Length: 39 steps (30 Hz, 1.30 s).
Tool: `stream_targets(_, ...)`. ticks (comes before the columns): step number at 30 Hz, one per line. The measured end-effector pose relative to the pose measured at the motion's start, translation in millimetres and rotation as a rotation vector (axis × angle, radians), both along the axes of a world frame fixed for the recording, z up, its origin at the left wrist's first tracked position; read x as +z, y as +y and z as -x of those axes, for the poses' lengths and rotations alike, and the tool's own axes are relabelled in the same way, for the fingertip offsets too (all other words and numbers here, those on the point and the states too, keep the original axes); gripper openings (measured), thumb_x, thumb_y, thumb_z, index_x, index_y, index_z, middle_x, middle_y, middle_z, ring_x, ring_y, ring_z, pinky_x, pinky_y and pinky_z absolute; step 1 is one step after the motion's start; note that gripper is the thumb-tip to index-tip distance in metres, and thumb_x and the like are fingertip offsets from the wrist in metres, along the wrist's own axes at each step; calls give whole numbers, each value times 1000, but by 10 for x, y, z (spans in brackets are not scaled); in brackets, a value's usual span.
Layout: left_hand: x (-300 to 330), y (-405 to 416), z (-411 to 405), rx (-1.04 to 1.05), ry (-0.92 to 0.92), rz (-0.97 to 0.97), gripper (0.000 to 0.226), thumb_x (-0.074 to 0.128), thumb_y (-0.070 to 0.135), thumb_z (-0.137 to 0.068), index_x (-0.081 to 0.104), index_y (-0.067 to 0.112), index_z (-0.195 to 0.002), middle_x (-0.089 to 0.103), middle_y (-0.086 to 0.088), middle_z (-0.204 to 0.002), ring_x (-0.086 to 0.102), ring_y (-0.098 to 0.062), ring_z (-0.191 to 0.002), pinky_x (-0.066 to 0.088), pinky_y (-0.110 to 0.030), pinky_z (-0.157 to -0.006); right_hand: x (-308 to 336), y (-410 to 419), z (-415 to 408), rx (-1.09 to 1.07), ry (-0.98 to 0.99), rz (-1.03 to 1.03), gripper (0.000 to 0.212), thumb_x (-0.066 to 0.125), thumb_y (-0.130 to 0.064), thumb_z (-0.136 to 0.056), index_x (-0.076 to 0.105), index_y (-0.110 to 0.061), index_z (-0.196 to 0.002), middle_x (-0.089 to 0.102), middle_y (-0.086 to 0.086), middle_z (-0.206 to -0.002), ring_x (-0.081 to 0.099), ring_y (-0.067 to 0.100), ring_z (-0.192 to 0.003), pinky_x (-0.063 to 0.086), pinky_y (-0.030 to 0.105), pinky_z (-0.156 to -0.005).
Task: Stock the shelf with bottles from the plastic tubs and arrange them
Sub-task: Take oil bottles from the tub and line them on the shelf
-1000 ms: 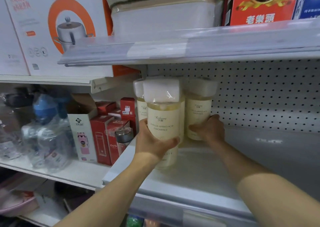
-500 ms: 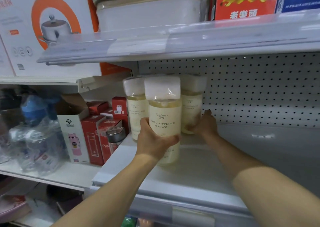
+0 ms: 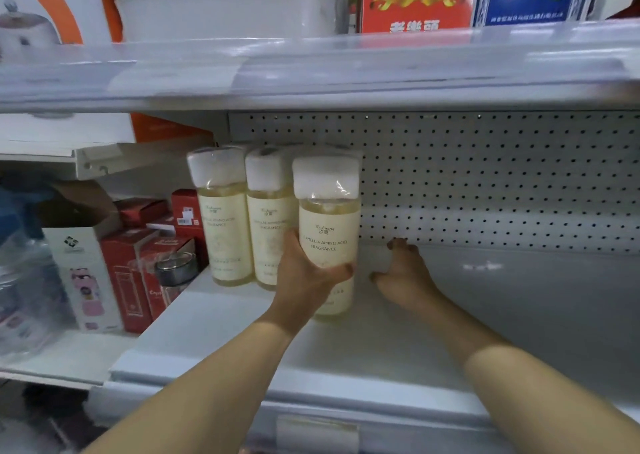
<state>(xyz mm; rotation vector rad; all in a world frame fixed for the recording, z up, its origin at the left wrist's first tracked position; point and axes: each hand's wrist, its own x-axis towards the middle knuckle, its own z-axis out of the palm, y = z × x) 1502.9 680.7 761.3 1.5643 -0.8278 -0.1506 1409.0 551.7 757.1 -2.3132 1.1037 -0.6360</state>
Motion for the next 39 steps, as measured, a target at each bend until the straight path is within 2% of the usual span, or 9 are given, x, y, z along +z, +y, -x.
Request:
stream_targets(3, -7, -52, -23, 47, -23, -40, 75, 89, 21, -61, 40, 17, -118, 59, 1, -113, 59, -18, -104, 54, -40, -84, -5, 0, 26, 19, 9, 6, 67, 68, -20, -85, 31, -8, -139, 34, 15, -140, 44, 31, -125, 42, 36, -97)
stream_targets(7, 23, -56, -13, 172, -193, -176, 81, 89, 36, -59, 42, 12, -120, 57, 3, -112, 54, -16, -101, 50, -33, -80, -6, 5, 69, 41, 14, -9, 65, 68, -20, -85, 32, -8, -138, 34, 15, -139, 45, 32, -123, 43, 35, -95)
stream_targets(10, 71, -12, 33, 281, -313, -353, 91, 86, 51, -54, 41, 9, -121, 54, -2, -117, 53, -22, -108, 51, -41, -86, 2, 16, 95, 56, 25, -15, 68, 68, -22, -85, 30, -9, -140, 33, 14, -141, 43, 31, -125, 42, 34, -95)
stream_targets(13, 106, 19, 67, 313, -348, -473, 89, 86, 52, -55, 40, 8, -118, 51, -3, -116, 52, -22, -106, 46, -35, -80, 24, 28, 121, 55, 30, -12, 69, 68, -24, -85, 29, -10, -140, 33, 14, -141, 43, 30, -125, 42, 34, -94)
stream_targets(20, 108, -141, 5, 384, -287, -467, 81, 87, 49, -57, 43, 9, -113, 55, -4, -113, 53, -20, -98, 39, -28, -73, 14, 37, 154, 74, 66, -2, 68, 66, -25, -86, 29, -8, -140, 33, 15, -139, 44, 31, -123, 43, 33, -93)
stream_targets(25, 99, -226, 16, 469, -273, -447, 81, 88, 48, -55, 40, 11, -109, 58, -5, -108, 58, -26, -98, 40, -31, -70, 11, 20, 157, 81, 79, 2, 69, 66, -26, -86, 29, -7, -140, 34, 15, -138, 44, 31, -123, 44, 35, -94)
stream_targets(31, 125, -249, 29, 520, -328, -507, 81, 86, 54, -56, 38, 12, -107, 58, -4, -102, 60, -25, -94, 40, -32, -69, 15, 22, 145, 87, 91, -2, 69, 66, -28, -86, 29, -7, -140, 35, 15, -138, 44, 32, -124, 44, 38, -96)
stream_targets(36, 128, -244, 67, 531, -350, -532, 81, 82, 57, -59, 36, 12, -108, 53, -2, -97, 61, -26, -94, 43, -35, -71, 33, 64, 155, 100, 93, 9, 67, 66, -29, -86, 30, -7, -138, 36, 14, -136, 44, 31, -123, 44, 37, -94)
stream_targets(39, 97, -208, 87, 510, -357, -533, 76, 80, 55, -64, 35, 12, -108, 51, -1, -94, 62, -28, -95, 39, -33, -69, 44, 88, 178, 104, 88, 9, 66, 66, -28, -85, 31, -7, -137, 36, 14, -135, 43, 31, -123, 43, 37, -94)
